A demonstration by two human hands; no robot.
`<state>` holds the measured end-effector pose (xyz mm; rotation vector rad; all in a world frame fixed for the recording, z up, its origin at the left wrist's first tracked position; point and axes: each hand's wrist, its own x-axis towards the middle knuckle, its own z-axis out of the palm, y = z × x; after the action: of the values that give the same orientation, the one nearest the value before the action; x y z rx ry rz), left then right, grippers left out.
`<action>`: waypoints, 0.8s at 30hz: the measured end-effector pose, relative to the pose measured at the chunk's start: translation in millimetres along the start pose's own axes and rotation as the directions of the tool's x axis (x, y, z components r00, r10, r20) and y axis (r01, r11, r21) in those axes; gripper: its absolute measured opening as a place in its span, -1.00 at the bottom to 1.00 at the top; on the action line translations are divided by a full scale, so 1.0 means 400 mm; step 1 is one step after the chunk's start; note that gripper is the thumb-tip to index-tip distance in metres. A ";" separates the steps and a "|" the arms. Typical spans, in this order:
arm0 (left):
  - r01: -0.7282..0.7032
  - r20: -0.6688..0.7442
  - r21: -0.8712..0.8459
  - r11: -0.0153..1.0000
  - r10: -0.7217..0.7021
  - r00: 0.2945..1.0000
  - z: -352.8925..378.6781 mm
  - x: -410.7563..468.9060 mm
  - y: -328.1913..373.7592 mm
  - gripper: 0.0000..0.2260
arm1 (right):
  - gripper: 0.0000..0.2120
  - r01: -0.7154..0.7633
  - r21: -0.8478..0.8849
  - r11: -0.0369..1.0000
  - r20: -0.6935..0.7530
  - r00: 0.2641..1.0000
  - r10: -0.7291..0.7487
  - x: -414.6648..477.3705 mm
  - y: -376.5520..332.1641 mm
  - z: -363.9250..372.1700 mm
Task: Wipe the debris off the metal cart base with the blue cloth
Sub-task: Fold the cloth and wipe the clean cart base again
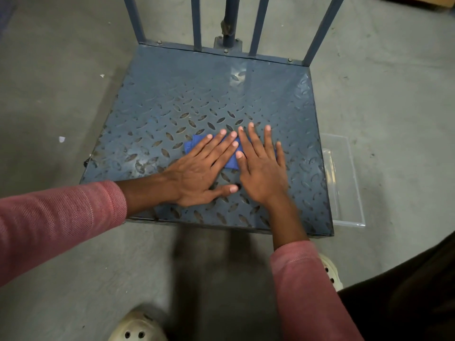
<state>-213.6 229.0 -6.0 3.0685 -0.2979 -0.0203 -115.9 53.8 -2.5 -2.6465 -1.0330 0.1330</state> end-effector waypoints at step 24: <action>-0.269 0.088 0.113 0.956 0.260 0.962 -0.010 -0.049 -0.035 -0.25 | -0.43 0.815 -0.025 0.578 0.498 0.512 -0.700 0.051 0.180 -0.277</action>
<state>-230.2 246.8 -2.8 3.1240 -0.7398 -0.1043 -33.2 -9.3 81.4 -2.0847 -2.4470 0.4340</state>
